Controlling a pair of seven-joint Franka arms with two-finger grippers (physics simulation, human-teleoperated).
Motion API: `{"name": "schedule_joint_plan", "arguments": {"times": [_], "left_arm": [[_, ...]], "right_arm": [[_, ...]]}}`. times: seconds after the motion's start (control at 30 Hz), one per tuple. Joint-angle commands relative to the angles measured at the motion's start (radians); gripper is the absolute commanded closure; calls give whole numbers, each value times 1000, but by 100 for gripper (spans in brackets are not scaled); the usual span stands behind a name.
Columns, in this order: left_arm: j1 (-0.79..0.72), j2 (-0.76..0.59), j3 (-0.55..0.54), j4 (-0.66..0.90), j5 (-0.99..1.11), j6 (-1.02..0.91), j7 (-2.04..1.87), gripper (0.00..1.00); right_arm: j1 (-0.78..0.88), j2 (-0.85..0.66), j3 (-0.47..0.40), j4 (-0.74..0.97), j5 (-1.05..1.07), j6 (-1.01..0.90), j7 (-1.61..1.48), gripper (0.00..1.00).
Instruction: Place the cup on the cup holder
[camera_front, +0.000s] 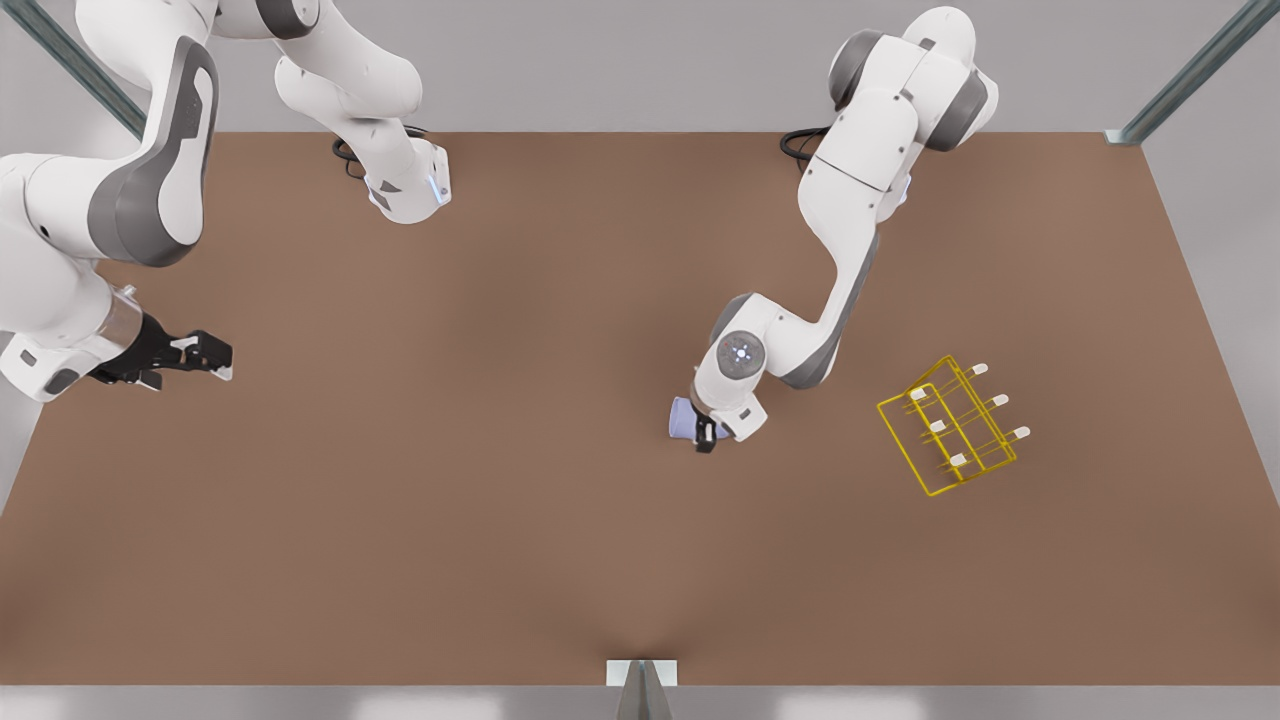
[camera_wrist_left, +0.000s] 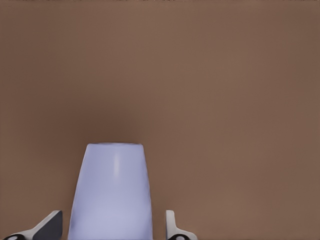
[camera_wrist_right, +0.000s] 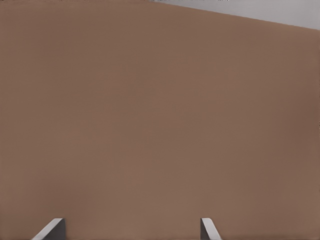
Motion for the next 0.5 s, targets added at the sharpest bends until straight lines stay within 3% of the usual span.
{"name": "schedule_joint_plan", "arguments": {"times": [0.0, 0.37, 0.43, 0.47], "left_arm": [[-2, 7, 0, 0, 10, 3, -26, 0], [-43, 80, -3, 12, 0, 75, -38, 0], [-43, 79, -1, 12, 4, 75, -38, 12], [-43, 79, -3, 12, 4, 75, -38, 13]], "right_arm": [[0, 0, 0, 5, 1, 8, 123, 0], [-8, 0, 0, 7, 1, 8, 123, 0], [-6, 0, 0, 7, 1, 8, 123, 0], [-6, 0, 0, 7, 1, 8, 123, 0]]}}
